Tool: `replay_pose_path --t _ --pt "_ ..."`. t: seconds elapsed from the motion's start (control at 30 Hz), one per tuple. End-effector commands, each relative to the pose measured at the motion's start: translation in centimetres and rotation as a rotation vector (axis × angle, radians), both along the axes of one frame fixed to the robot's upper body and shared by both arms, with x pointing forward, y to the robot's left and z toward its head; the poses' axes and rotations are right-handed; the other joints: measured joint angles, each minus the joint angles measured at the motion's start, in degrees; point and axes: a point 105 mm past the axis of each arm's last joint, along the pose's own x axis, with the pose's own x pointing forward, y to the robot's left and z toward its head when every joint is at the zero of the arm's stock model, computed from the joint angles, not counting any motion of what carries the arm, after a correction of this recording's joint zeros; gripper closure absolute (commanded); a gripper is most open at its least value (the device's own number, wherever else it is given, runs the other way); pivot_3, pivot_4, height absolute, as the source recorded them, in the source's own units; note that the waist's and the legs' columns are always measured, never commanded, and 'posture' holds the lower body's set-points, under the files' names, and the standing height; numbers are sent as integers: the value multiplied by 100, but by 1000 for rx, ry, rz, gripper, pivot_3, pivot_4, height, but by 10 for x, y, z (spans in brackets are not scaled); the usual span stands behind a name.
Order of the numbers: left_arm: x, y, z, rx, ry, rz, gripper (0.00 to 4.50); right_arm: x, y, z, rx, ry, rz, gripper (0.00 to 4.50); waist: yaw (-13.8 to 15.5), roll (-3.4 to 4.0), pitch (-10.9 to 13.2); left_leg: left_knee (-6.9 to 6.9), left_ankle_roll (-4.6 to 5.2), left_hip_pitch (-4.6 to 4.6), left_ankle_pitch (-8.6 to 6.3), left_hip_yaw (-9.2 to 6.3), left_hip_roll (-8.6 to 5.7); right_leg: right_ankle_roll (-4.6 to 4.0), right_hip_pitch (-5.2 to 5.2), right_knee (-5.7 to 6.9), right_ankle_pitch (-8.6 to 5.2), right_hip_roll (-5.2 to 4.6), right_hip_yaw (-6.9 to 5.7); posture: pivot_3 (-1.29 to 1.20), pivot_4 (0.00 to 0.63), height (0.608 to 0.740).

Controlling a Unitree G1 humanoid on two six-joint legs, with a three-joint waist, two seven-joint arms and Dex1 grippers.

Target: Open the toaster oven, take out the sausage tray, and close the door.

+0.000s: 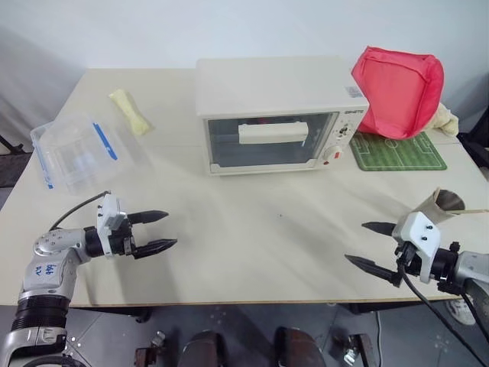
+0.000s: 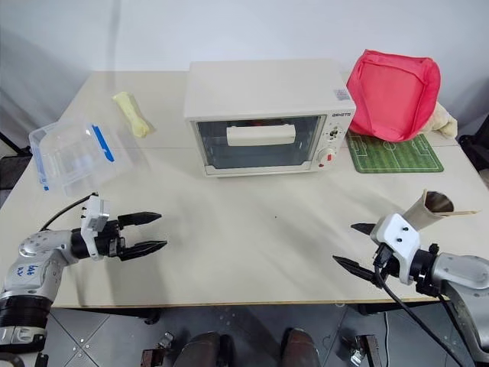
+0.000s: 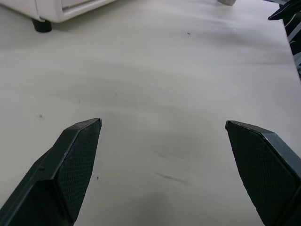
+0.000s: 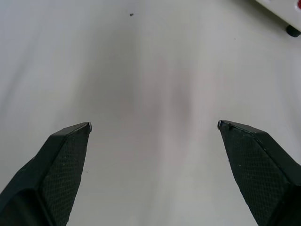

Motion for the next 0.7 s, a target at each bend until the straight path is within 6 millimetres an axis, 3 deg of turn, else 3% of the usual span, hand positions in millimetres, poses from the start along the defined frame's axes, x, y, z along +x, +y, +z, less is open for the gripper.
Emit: replay_pose_path --t 0.03,0.1,0.17,0.37,0.53,0.7 --pt "-6 3 -2 42 2 -48 15 8 0 8 -11 -33 -8 0 -2 0 0 0 0 0 0 0 0 0 0 1 0 0 0 0 150 740" --pt "1 5 -4 46 -3 23 15 12 2 10 10 -23 -21 0 -3 0 1 4 -1 0 0 -1 1 0 -1 4 0 0 1 0 150 740" --pt "9 1 1 -20 58 60 15 17 16 18 41 -14 12 0 -5 0 2 6 -1 0 0 -5 2 0 -1 6 0 0 0 0 150 740" --pt "15 -6 20 -66 -34 76 15 36 47 36 76 0 117 0 -13 -1 4 16 -2 -2 -1 -8 7 0 -7 23 0 0 2 0 150 740" --pt "20 -7 45 -188 -107 38 15 77 82 68 98 -122 212 0 -35 -12 11 31 -3 -14 0 -3 8 -1 -22 37 0 0 3 0 150 740" --pt "24 -10 61 -244 -212 58 15 109 96 88 118 -197 230 0 -39 -14 13 31 -6 -23 -1 8 5 -1 -36 58 0 0 -4 0 150 740"
